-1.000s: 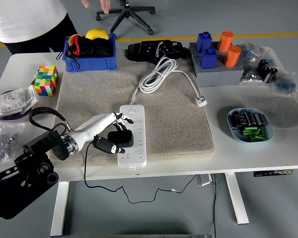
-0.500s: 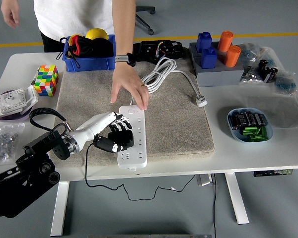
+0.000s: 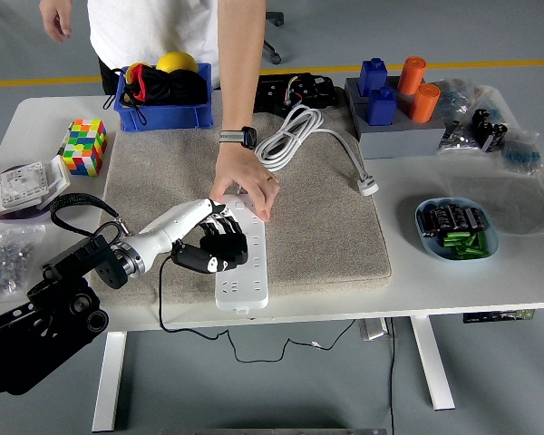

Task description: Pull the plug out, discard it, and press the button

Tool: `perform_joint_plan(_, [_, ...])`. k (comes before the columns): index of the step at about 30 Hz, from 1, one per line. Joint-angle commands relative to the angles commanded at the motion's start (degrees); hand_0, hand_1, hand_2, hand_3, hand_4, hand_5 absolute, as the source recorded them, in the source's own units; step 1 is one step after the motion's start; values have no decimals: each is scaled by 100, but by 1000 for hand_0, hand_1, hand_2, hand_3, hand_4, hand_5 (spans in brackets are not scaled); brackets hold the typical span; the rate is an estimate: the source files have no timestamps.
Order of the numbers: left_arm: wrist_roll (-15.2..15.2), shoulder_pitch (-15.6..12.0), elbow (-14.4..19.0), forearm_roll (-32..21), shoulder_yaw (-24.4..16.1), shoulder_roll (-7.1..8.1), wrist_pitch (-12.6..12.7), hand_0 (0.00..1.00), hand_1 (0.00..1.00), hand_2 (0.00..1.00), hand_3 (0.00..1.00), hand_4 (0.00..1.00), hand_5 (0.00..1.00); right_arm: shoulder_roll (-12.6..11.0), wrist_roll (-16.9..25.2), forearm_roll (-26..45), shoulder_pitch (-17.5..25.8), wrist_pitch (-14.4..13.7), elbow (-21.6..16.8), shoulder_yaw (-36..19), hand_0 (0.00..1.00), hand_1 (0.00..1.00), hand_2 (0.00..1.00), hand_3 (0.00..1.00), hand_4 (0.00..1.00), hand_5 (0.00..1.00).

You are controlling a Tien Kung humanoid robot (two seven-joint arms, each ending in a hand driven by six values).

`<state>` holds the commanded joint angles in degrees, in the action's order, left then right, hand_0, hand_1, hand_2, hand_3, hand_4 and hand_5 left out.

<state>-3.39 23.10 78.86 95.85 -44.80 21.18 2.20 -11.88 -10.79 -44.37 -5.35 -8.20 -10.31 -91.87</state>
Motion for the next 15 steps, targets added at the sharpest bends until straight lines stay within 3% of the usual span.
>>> perform_joint_plan(7, [42, 83, 47, -40, -223, 30, 13, 481, 261, 315, 536, 655, 2, -6, -1, 10, -6, -4, 0, 34, 741, 661, 645, 613, 661, 472])
perform_joint_plan(10, [66, 183, -192, 65, -409, -32, 35, 481, 261, 315, 536, 655, 2, -6, -1, 16, -11, -7, 0, 49, 741, 661, 645, 613, 661, 472])
perform_joint_plan(11, [85, 220, -298, 80, -466, -59, 33, 536, 300, 341, 562, 668, 2, -7, 0, 20, -13, -9, 0, 56, 741, 660, 645, 613, 661, 472])
perform_joint_plan(15, [188, 440, -898, 94, -631, -184, 49, 536, 300, 341, 562, 668, 2, -13, -9, 18, -22, -16, 0, 68, 741, 660, 645, 613, 661, 472])
